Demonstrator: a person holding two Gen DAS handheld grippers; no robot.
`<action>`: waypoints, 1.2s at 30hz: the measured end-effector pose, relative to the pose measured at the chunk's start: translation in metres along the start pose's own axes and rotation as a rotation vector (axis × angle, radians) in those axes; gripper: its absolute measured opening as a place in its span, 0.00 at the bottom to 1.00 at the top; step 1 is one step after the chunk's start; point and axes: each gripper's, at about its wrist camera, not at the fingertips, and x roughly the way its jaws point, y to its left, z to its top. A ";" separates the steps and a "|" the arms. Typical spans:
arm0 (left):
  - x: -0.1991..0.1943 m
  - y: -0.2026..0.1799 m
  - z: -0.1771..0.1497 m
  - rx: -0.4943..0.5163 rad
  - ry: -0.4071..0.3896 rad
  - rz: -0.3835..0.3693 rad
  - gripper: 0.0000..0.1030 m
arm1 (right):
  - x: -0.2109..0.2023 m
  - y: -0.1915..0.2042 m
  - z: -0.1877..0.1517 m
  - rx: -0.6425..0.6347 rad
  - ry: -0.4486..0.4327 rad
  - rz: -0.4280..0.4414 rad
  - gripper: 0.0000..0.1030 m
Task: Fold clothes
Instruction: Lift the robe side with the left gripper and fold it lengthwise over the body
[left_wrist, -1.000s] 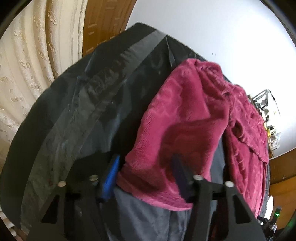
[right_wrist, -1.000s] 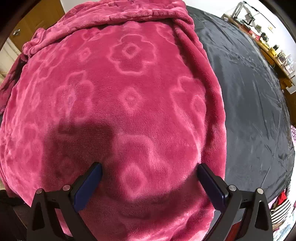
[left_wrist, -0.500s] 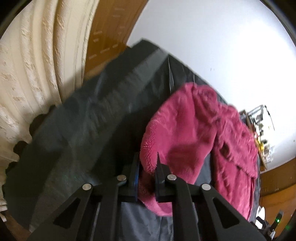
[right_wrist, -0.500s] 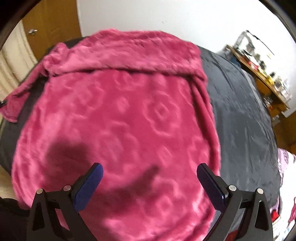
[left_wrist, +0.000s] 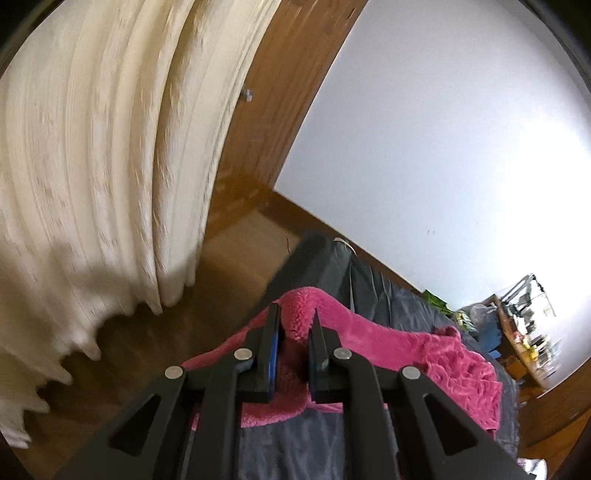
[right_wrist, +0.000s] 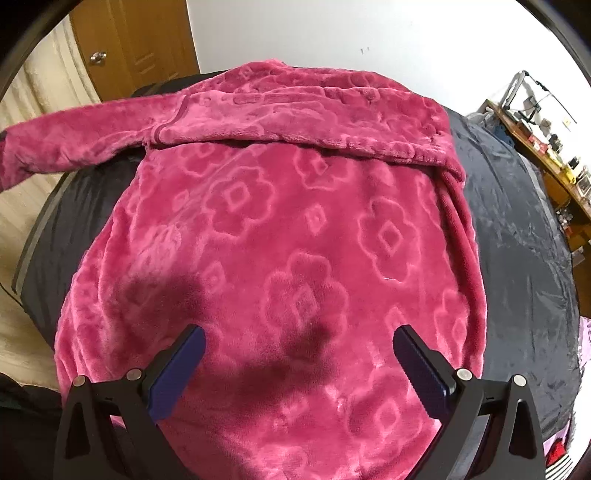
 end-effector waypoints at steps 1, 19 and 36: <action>-0.006 -0.001 0.006 0.003 -0.004 -0.003 0.13 | 0.000 -0.001 -0.001 0.003 0.000 0.005 1.00; -0.009 -0.185 -0.005 0.107 0.073 -0.191 0.13 | -0.003 -0.060 -0.020 0.088 -0.029 0.078 1.00; 0.025 -0.433 -0.081 0.249 0.199 -0.387 0.13 | -0.014 -0.159 -0.032 0.127 -0.098 0.155 1.00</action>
